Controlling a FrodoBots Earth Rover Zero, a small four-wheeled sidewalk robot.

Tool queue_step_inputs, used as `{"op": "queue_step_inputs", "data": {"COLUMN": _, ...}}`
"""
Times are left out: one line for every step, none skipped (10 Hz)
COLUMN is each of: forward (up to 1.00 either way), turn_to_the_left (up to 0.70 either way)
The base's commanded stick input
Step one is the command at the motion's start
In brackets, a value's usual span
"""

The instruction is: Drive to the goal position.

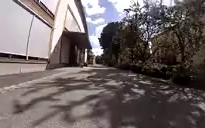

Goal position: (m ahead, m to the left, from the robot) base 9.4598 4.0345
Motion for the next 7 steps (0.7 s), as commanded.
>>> {"op": "queue_step_inputs", "data": {"forward": 0.85, "turn_to_the_left": 0.00}}
{"op": "queue_step_inputs", "data": {"forward": 0.85, "turn_to_the_left": 0.00}}
{"op": "queue_step_inputs", "data": {"forward": 0.85, "turn_to_the_left": 0.00}}
{"op": "queue_step_inputs", "data": {"forward": 0.85, "turn_to_the_left": 0.00}}
{"op": "queue_step_inputs", "data": {"forward": 0.85, "turn_to_the_left": 0.00}}
{"op": "queue_step_inputs", "data": {"forward": 0.85, "turn_to_the_left": 0.00}}
{"op": "queue_step_inputs", "data": {"forward": 0.85, "turn_to_the_left": 0.00}}
